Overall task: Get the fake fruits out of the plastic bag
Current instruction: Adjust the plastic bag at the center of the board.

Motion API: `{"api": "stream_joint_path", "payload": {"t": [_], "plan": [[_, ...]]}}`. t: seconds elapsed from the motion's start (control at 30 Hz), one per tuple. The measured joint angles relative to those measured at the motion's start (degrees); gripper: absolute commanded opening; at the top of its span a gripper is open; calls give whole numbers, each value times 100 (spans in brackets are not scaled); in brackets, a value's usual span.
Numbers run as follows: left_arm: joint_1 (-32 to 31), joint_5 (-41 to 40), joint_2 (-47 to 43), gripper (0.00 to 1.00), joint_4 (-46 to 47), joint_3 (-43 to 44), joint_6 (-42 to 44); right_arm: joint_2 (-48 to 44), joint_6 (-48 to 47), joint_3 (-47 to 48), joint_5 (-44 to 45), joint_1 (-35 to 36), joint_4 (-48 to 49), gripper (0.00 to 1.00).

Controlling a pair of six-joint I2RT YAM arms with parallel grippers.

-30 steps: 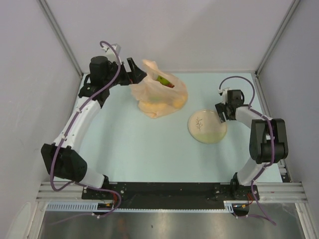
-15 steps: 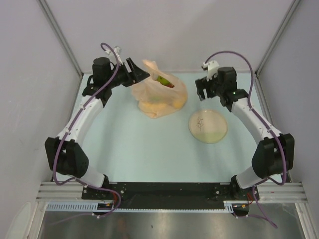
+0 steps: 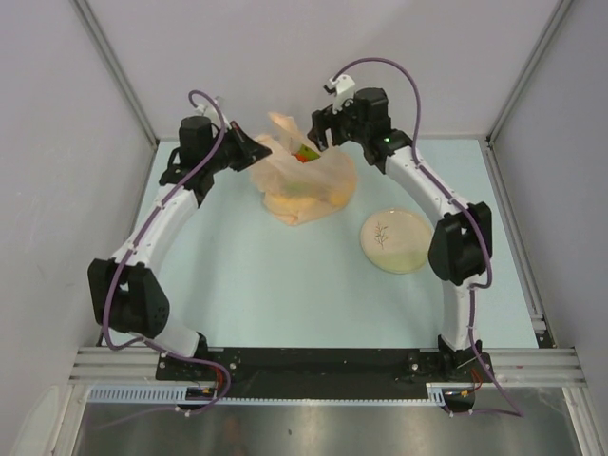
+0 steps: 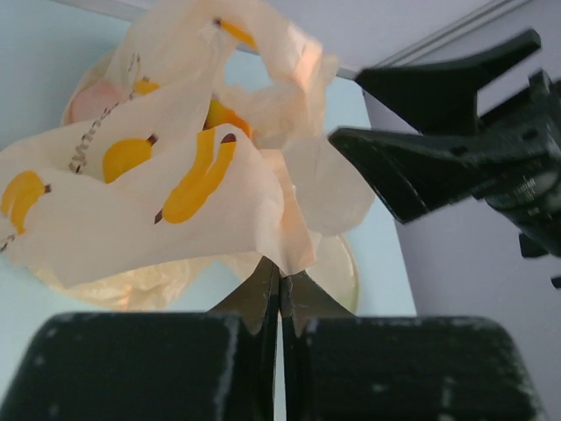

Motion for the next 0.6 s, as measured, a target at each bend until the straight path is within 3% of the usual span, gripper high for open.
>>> {"api": "stream_joint_path", "payload": {"t": [0.17, 0.43, 0.6], "plan": [[105, -35, -706, 0, -190, -638, 262, 579, 326, 584, -280, 238, -11, 87], [114, -72, -1141, 0, -210, -992, 551, 605, 789, 752, -881, 496, 188, 89], [114, -61, -1141, 0, -262, -1088, 645, 555, 492, 752, -330, 820, 240, 90]]}}
